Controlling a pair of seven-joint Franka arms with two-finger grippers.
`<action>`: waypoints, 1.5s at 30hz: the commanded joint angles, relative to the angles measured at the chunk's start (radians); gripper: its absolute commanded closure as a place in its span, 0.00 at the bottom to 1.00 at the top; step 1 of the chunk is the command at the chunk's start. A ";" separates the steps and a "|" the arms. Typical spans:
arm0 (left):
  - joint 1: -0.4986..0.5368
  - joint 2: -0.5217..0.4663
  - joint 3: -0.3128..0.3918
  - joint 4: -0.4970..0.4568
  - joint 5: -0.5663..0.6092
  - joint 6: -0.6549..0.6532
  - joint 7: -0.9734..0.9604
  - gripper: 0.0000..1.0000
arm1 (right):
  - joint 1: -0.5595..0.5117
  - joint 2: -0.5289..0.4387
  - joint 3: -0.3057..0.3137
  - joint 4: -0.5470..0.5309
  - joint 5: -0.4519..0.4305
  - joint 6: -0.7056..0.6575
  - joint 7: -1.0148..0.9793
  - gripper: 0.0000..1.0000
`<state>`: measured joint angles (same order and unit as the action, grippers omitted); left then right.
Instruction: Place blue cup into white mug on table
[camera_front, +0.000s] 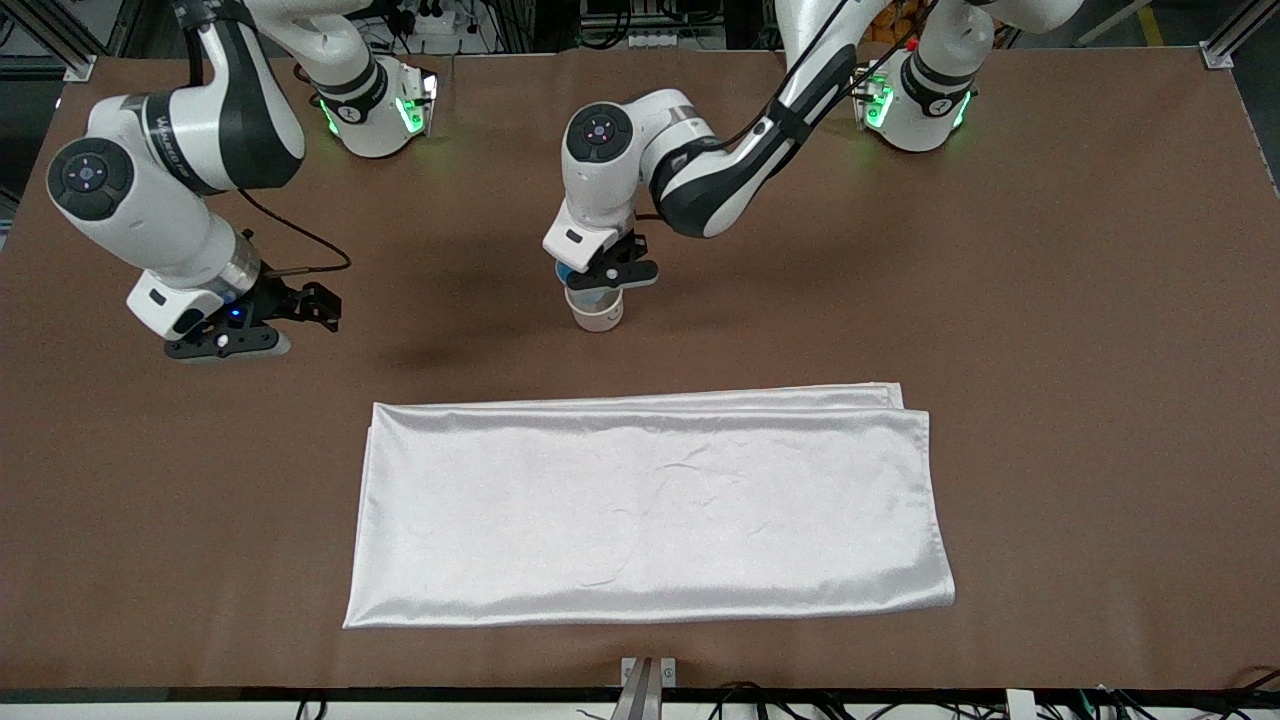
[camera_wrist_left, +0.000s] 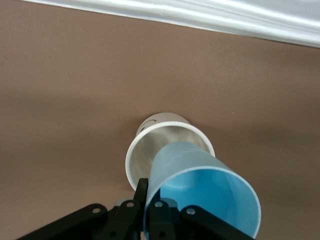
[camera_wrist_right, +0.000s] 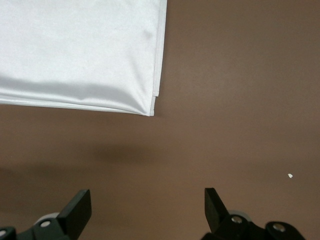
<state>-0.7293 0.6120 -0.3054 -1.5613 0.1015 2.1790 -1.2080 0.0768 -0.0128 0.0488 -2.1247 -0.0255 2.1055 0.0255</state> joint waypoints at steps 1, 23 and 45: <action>-0.010 0.009 0.009 0.004 0.029 0.007 -0.034 1.00 | -0.019 -0.019 0.011 -0.006 -0.011 0.001 -0.016 0.00; 0.088 -0.119 0.017 0.007 0.032 -0.048 0.042 0.00 | -0.042 0.050 0.011 0.469 0.001 -0.420 -0.018 0.00; 0.421 -0.377 0.012 0.012 0.015 -0.255 0.473 0.00 | -0.037 0.051 0.013 0.591 -0.005 -0.496 -0.084 0.00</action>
<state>-0.3615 0.2742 -0.2843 -1.5248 0.1133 1.9499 -0.7788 0.0500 0.0145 0.0542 -1.5880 -0.0249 1.6317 0.0022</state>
